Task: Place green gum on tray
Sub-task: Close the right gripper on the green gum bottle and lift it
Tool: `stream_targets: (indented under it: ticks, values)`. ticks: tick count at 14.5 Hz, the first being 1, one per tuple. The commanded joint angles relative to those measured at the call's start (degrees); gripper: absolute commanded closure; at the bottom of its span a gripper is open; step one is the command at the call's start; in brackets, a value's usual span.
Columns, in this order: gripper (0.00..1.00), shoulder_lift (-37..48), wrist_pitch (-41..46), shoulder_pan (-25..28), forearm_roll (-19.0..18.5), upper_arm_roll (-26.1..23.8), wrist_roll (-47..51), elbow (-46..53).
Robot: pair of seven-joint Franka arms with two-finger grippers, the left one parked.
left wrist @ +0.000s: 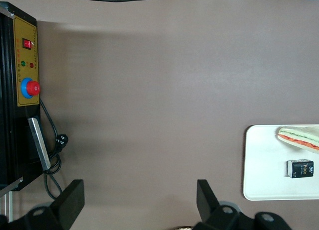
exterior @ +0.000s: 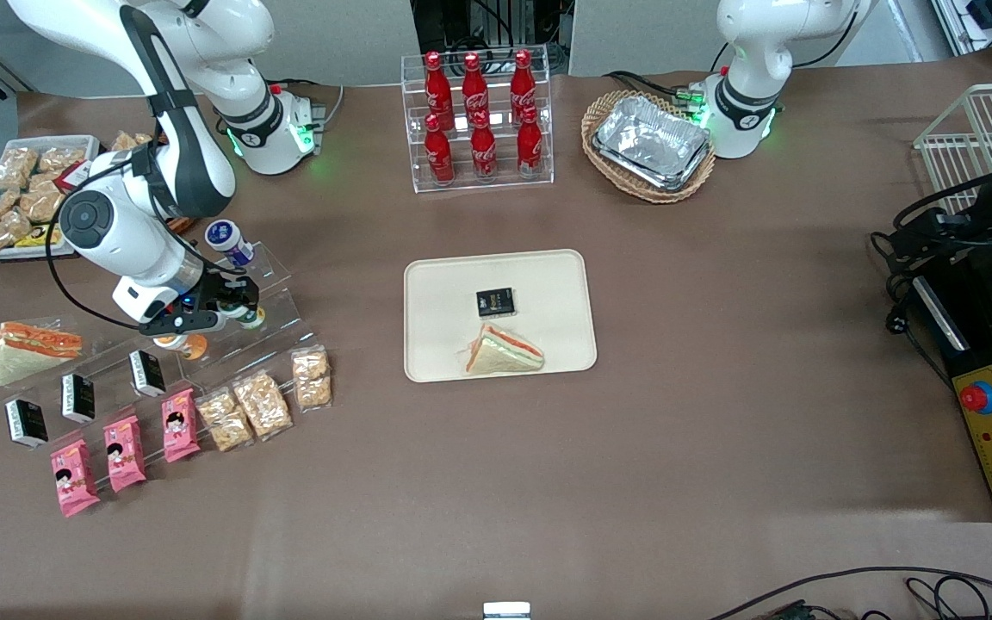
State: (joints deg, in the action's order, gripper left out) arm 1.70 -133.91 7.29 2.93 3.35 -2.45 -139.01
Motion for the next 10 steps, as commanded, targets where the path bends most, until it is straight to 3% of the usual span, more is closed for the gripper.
stream_targets:
  ticks: [1, 10]
  values:
    - [0.58, -0.3, -1.3, 0.2, 0.4, 0.3, -0.4, -0.2]
    - [0.80, 6.0, 4.8, 0.0, 0.4, 0.5, -1.4, 2.2]
